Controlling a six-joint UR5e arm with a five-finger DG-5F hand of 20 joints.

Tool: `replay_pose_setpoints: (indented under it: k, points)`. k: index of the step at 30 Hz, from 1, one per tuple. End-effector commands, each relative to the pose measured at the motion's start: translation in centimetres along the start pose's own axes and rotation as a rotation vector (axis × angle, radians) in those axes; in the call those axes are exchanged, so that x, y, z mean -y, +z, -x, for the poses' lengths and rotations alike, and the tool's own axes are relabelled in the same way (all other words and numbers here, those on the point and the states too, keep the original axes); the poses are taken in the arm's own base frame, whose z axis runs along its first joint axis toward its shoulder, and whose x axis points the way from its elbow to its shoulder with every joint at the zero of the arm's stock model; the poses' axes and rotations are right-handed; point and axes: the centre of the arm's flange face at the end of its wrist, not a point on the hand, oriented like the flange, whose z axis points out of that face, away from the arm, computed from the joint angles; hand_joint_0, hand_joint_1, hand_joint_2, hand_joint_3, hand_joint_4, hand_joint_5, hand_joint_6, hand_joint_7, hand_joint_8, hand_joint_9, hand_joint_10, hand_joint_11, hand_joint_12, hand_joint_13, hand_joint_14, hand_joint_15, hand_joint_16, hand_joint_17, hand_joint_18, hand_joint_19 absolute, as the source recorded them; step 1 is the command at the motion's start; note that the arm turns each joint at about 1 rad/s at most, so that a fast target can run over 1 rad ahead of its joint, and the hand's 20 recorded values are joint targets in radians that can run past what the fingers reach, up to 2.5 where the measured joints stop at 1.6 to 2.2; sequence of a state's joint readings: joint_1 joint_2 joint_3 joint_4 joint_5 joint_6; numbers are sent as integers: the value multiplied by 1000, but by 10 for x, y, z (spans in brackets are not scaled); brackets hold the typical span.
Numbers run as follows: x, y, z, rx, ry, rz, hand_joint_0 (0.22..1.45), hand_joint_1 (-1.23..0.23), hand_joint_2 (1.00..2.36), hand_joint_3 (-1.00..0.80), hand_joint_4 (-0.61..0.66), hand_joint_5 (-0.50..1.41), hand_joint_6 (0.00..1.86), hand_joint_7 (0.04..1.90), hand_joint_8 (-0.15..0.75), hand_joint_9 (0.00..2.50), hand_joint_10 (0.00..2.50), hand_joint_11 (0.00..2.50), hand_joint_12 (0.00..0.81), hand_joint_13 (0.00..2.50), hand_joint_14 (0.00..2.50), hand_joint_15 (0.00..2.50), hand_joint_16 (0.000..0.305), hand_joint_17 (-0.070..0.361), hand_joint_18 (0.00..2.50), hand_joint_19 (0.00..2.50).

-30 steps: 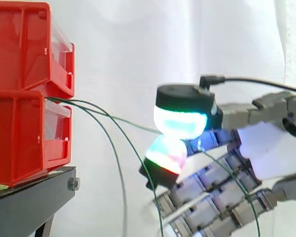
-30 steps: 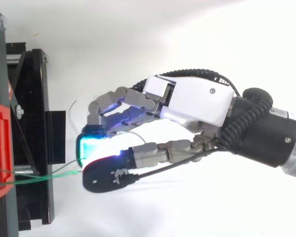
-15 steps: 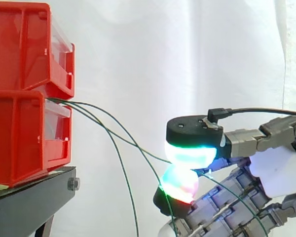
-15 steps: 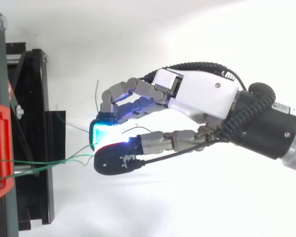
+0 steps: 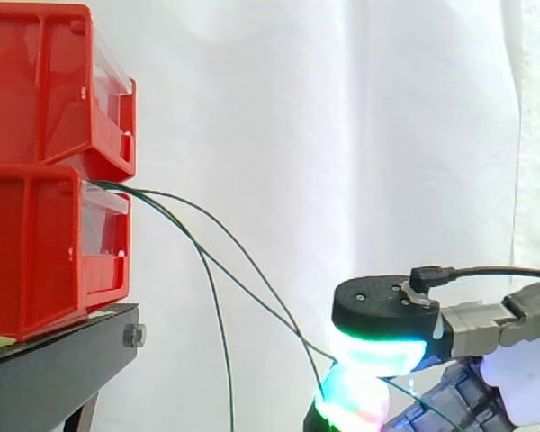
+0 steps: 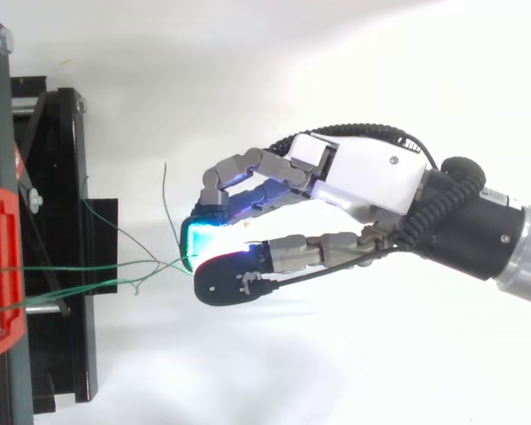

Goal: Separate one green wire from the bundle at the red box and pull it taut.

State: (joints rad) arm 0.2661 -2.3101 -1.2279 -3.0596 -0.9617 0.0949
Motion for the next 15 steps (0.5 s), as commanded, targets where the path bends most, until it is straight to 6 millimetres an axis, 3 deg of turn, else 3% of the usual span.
replay_pose_setpoints:
  k: [1, 9, 15]
  points:
    - [5, -6, 3, -3, 63, 67, 572, -811, 1010, -162, -99, -74, 850, 1103, 233, 749, 3, 104, 350, 635, 10, 272, 52, 117, 498, 331]
    - [-8, -39, 31, 77, 81, 84, 572, -812, 1010, -162, -105, -73, 852, 1098, 236, 757, 4, 112, 354, 640, 10, 275, 53, 118, 506, 329]
    - [-5, -45, 36, 84, 67, 60, 570, -812, 1010, -157, -110, -72, 852, 1098, 233, 765, 4, 114, 352, 638, 11, 278, 52, 118, 506, 344]
